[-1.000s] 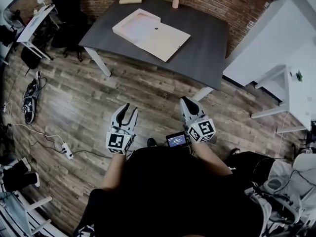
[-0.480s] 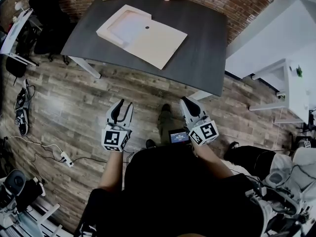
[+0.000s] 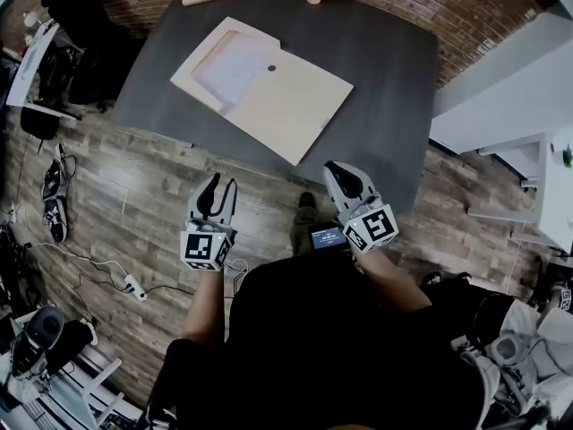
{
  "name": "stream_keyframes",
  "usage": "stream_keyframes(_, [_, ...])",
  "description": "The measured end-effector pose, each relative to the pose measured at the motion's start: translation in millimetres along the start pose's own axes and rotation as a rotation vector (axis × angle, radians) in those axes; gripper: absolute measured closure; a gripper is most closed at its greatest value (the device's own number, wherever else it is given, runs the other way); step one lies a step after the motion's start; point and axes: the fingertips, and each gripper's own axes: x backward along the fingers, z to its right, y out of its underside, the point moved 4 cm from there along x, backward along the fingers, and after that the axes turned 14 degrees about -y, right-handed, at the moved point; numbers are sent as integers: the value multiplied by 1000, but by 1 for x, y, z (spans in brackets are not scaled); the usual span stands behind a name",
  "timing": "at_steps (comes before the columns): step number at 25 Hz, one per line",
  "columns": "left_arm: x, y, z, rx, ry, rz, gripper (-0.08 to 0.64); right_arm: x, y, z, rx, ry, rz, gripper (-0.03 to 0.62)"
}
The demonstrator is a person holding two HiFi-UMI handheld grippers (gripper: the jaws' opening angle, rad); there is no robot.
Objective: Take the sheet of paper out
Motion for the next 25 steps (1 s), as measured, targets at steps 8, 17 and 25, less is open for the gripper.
stream_keyframes(8, [-91,-27,9,-49,-31,-28,437,-38,-7,82,-22,-59,-14,566])
stream_keyframes(17, [-180,-42,9,-132,6,-74,431,-75,-9,142,-25,-101,-11,566])
stream_keyframes(25, [-273,-32,0,-301,109,-182,422,-115,-1,201,-41,-44,-13,566])
